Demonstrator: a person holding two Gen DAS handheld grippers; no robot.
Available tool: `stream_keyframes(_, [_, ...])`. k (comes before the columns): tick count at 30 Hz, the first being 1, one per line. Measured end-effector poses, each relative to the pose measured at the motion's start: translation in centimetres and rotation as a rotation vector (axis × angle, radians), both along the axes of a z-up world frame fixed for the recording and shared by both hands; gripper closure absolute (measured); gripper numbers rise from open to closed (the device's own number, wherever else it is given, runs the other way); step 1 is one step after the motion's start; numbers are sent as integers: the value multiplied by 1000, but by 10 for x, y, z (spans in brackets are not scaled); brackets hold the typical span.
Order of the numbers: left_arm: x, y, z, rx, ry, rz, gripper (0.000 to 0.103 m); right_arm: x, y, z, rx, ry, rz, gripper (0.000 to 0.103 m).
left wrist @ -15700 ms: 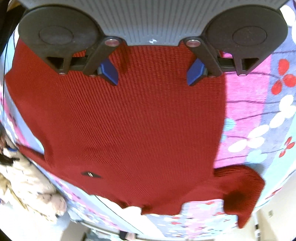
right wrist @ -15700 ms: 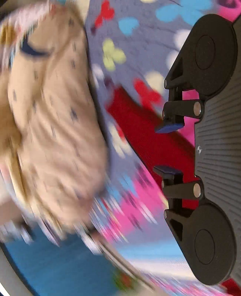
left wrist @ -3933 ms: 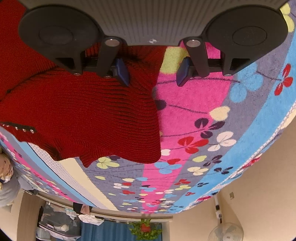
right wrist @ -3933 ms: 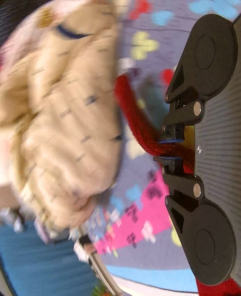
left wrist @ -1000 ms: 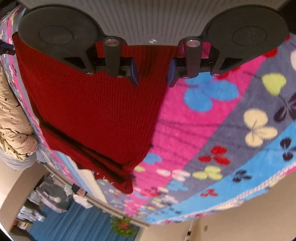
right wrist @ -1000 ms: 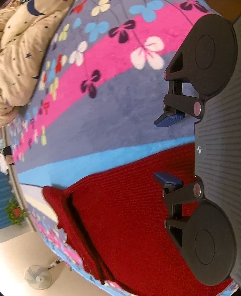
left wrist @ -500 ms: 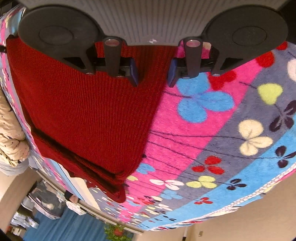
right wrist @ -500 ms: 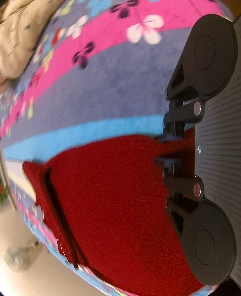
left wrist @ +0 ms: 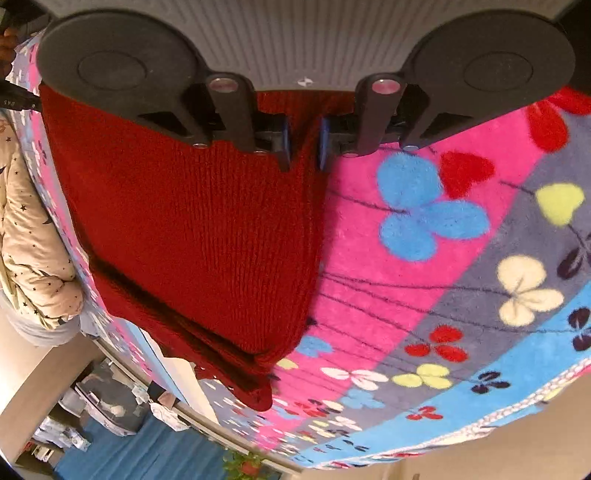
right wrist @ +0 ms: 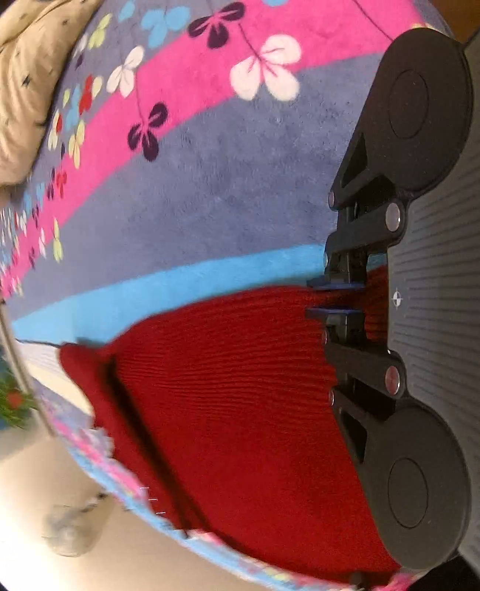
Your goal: Fold small clothes
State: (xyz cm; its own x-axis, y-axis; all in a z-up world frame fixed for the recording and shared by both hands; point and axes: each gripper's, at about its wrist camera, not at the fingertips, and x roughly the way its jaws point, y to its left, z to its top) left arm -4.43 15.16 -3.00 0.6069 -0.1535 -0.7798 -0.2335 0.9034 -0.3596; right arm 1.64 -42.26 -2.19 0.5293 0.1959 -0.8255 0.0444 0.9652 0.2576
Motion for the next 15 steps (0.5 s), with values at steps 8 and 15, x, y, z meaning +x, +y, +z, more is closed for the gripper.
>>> stream_keyframes(8, [-2, 4, -2, -1, 29, 34, 78, 3, 8, -5, -55, 33, -7, 66])
stream_keyframes(15, [0, -4, -2, 61, 14, -6, 91, 5, 14, -6, -71, 7, 58, 89])
